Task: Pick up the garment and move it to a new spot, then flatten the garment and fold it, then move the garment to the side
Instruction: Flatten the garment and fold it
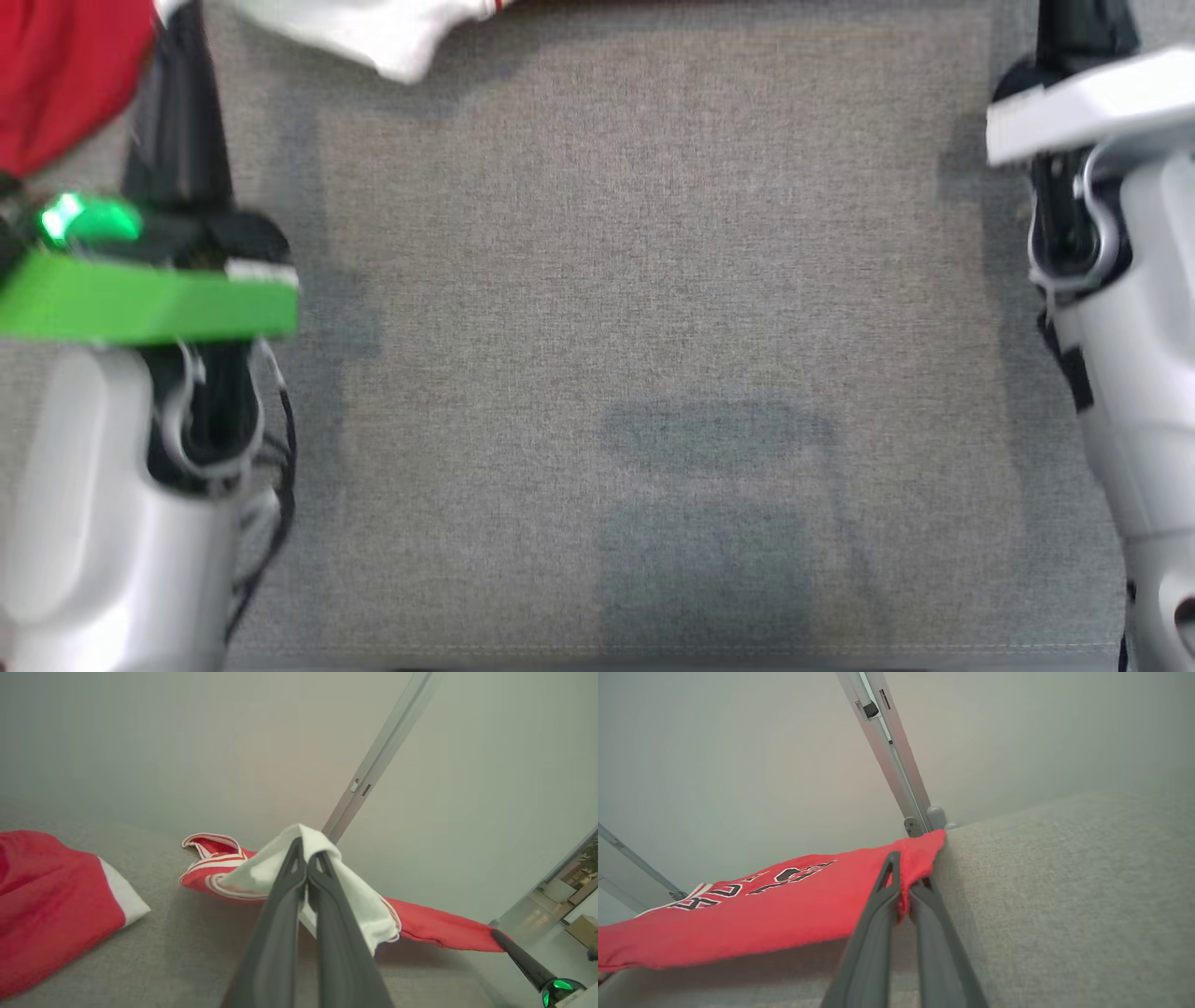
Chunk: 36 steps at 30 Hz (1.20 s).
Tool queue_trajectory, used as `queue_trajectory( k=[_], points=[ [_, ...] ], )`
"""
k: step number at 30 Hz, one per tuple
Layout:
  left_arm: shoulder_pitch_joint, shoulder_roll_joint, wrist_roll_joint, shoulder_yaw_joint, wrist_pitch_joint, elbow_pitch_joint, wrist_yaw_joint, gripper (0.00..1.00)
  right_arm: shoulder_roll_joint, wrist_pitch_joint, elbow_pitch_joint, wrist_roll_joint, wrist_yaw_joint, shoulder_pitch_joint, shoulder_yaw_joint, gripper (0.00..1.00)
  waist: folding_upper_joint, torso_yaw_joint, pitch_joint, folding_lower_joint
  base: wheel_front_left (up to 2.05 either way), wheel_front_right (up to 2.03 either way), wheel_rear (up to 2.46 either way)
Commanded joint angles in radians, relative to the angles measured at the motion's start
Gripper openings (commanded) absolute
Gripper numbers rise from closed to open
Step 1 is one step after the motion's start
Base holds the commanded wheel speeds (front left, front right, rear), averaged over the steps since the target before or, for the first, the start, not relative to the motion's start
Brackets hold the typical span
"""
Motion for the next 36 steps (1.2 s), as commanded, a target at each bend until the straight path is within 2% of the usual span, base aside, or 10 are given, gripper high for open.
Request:
queue_trajectory(
  k=[1, 6, 7, 9, 18, 27, 36],
  points=[
    [0.066, 0.002, -0.011, -0.005, 0.007, -0.017, 0.010, 0.00, -0.009, -0.003, -0.020, 0.013, 0.000, 0.061, -0.003, 0.00, 0.0069, -0.001, -0.066, 0.0000, 0.00, 0.00, 0.00],
    [0.262, -0.018, -0.042, -0.029, 0.010, -0.031, 0.026, 0.00, 0.003, -0.003, -0.081, 0.044, 0.000, 0.244, -0.028, 0.00, 0.0069, -0.002, -0.138, 0.0000, 0.00, 0.00, 0.00],
    [0.262, -0.018, -0.042, -0.029, 0.010, -0.031, 0.026, 0.00, 0.003, -0.003, -0.081, 0.044, 0.000, 0.244, -0.028, 0.00, 0.0069, -0.002, -0.138, 0.0000, 0.00, 0.00, 0.00],
    [0.363, -0.043, -0.064, -0.029, -0.007, -0.017, 0.031, 0.00, 0.022, -0.003, -0.122, 0.052, 0.000, 0.340, -0.049, 0.00, 0.0069, -0.007, -0.181, 0.0000, 0.00, 0.00, 0.00],
    [0.590, -0.084, -0.104, -0.030, -0.029, -0.001, 0.028, 0.00, 0.084, -0.003, -0.232, 0.044, 0.000, 0.600, -0.097, 0.00, 0.0069, -0.013, -0.319, 0.0000, 0.00, 0.00, 0.00],
    [0.767, -0.064, -0.118, -0.015, -0.030, -0.045, 0.044, 0.00, 0.131, -0.003, -0.331, 0.055, 0.000, 0.853, -0.111, 0.00, 0.0069, -0.047, -0.435, 0.0000, 0.00, 0.00, 0.00],
    [0.865, -0.031, -0.143, -0.004, -0.012, -0.100, 0.048, 0.00, 0.154, 0.022, -0.384, 0.068, 0.000, 0.990, -0.106, 0.00, 0.0069, -0.086, -0.464, 0.0000, 0.00, 0.00, 0.00]
  ],
)
